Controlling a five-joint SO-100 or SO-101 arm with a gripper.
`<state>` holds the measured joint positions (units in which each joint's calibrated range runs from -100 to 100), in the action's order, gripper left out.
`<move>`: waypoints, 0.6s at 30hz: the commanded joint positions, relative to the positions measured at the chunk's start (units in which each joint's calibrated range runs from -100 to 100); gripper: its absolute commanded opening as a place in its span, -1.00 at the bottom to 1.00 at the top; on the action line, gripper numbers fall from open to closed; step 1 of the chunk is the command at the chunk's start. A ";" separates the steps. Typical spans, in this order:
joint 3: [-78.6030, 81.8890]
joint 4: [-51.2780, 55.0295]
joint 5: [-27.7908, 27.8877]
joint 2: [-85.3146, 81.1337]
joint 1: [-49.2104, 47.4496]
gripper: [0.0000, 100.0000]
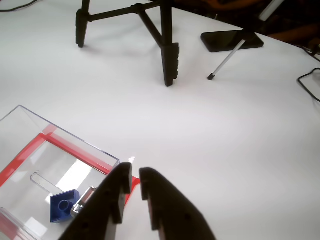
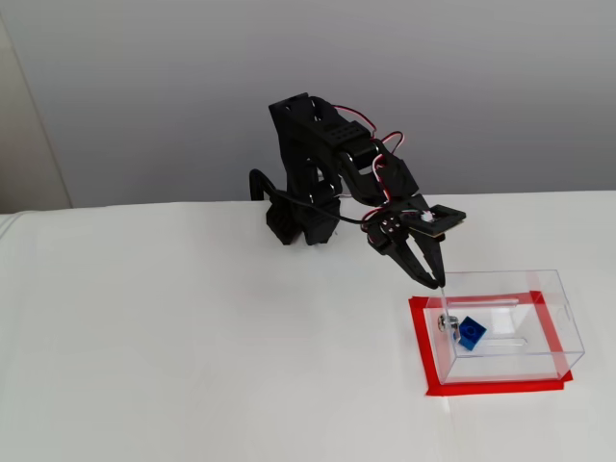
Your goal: Pick the blue lego brick and place it into the transparent box
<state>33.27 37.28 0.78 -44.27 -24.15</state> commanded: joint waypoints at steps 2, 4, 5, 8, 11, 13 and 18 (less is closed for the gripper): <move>2.89 -0.46 -0.16 -7.70 6.36 -0.96; 4.70 -0.46 -0.16 -9.99 9.99 -0.96; 5.51 -0.37 -0.16 -11.01 11.98 -0.96; 8.05 -0.37 -0.16 -14.07 17.75 -0.96; 10.49 -0.37 -0.16 -16.61 21.74 -0.96; 12.30 -0.37 -0.21 -18.05 24.33 -0.96; 18.71 -0.37 -0.21 -22.81 30.84 -0.97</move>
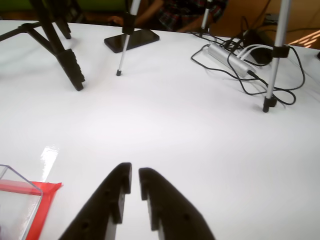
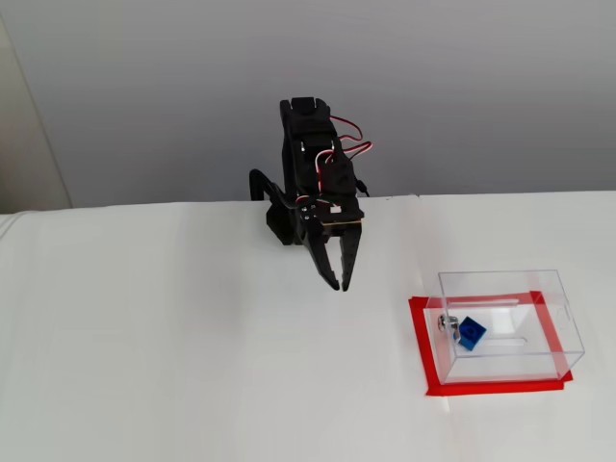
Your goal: Pick the blue lego brick and place it into the transparent box
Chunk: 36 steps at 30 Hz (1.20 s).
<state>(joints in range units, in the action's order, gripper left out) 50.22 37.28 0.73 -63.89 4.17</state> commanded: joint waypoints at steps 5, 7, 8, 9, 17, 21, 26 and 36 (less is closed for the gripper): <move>8.19 -0.37 -0.16 -10.31 8.22 -0.97; 10.90 -0.37 -0.16 -13.45 9.62 -0.97; 12.35 -0.37 -0.16 -15.15 9.92 -0.97; 13.88 -0.37 -0.16 -16.68 10.29 -0.97; 27.27 -0.37 0.10 -29.66 10.44 -0.97; 33.69 -0.37 0.21 -34.50 10.44 -0.97; 39.74 -0.46 0.26 -35.94 10.44 -0.97; 49.24 -0.98 0.42 -36.03 10.44 -0.97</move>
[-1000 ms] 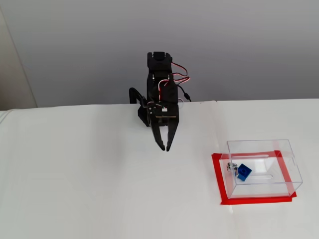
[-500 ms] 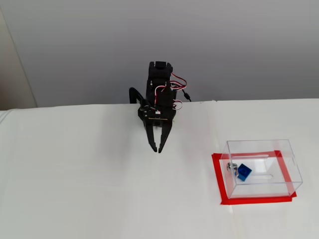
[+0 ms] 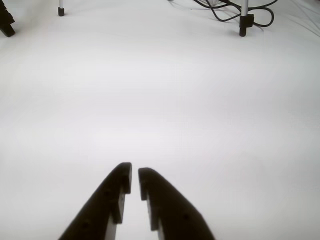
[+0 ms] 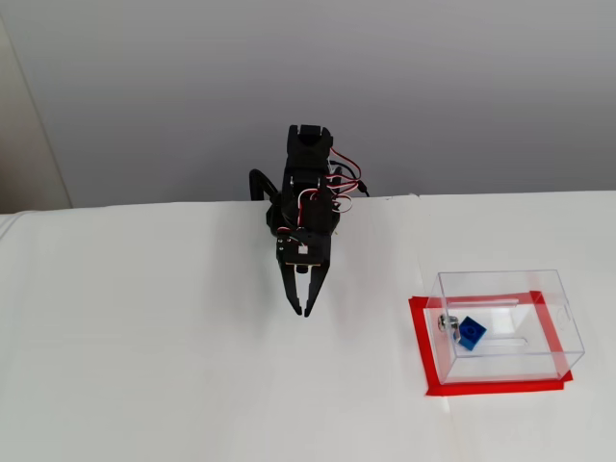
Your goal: Pick the blue lego brick and place it into the transparent box
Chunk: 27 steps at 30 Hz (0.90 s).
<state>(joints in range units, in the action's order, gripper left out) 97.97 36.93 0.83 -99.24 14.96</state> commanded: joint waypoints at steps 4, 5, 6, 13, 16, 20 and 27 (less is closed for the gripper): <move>1.49 -0.03 0.32 -0.68 -0.80 -0.97; 1.49 0.40 0.32 -0.68 -0.95 -0.97; 1.49 1.80 0.32 -0.68 -1.02 -0.97; 1.49 13.02 -0.15 -0.68 -2.13 -0.96; 1.49 14.76 0.27 -0.68 -4.20 -0.97; 1.49 14.68 0.32 -0.68 -5.09 -0.97; 1.49 14.68 0.32 -0.68 -5.31 -0.97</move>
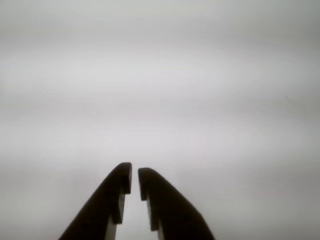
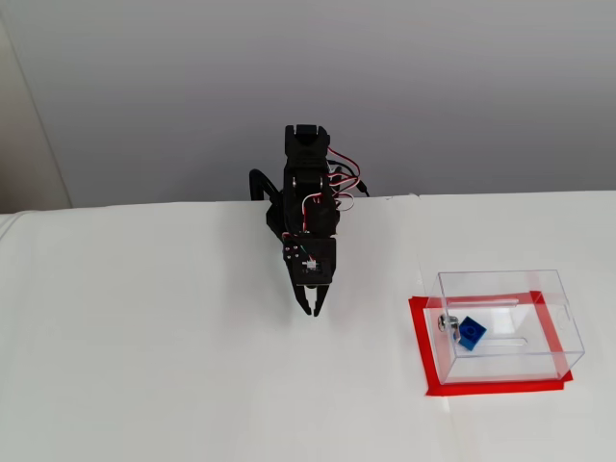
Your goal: Pick the blue lego brick and place it into the transparent box
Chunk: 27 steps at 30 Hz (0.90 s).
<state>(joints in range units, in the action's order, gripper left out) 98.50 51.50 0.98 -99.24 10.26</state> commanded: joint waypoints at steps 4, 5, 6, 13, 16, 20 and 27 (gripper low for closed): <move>0.87 0.11 0.17 -0.59 -0.61 -0.97; 0.87 0.11 0.12 -0.59 -0.53 -0.97; 0.69 0.11 0.12 -0.51 -0.53 -0.97; 0.69 0.11 -0.19 -0.51 -0.16 -0.97; 0.69 0.11 -0.19 -0.51 -0.16 -0.97; 0.69 0.11 -0.19 -0.51 -0.16 -0.97; 0.69 0.11 -0.19 -0.51 -0.16 -0.97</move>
<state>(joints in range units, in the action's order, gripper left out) 98.50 51.50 0.98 -99.24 10.04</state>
